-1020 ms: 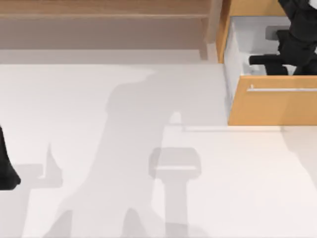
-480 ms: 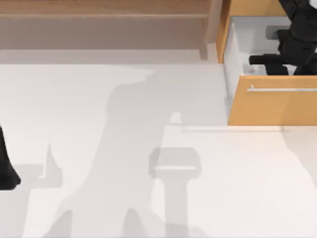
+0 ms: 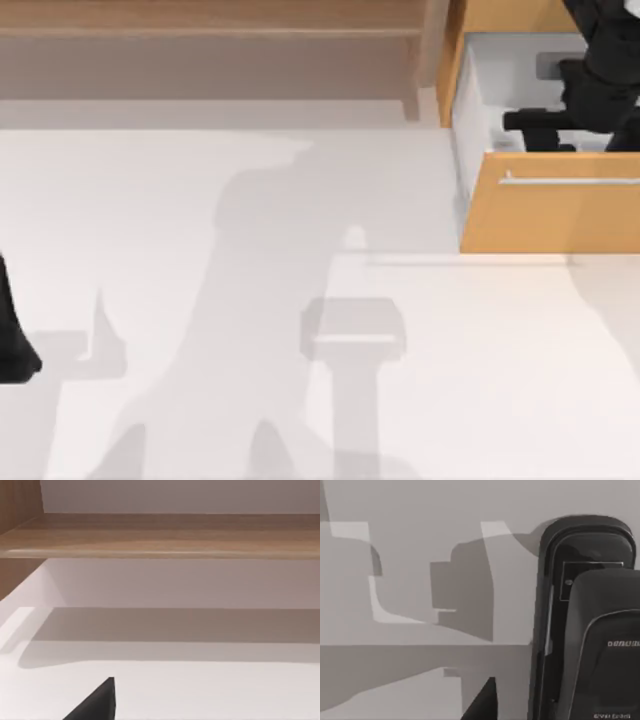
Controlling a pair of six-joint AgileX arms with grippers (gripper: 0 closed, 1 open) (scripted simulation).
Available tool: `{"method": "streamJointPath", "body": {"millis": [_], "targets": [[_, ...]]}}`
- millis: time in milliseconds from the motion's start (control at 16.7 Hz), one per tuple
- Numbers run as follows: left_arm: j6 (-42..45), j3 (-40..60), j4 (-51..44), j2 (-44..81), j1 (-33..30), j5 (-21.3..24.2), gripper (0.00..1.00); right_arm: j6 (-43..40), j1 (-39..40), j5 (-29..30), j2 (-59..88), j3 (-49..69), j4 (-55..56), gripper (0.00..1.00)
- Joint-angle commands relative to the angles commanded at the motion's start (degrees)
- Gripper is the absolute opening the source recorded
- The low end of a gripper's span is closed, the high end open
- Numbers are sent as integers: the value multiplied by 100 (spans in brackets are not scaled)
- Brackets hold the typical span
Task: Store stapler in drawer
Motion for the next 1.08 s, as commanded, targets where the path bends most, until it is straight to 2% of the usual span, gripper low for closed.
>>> {"method": "streamJointPath", "body": {"millis": [60,120,720,900,1080], "targets": [[0,0,0,0,0,0,100,0,0,0,0,0,0,98],[0,0,0,0,0,0,100,0,0,0,0,0,0,100],[0,0,0,0,0,0,100,-30,5,9,-48,-40,41,100],[0,0,0,0,0,0,100,-318,29,97,-496,-411,486,100],[0,0,0,0,0,0,100,-871,88,261,-1269,-1082,1480,100]]}}
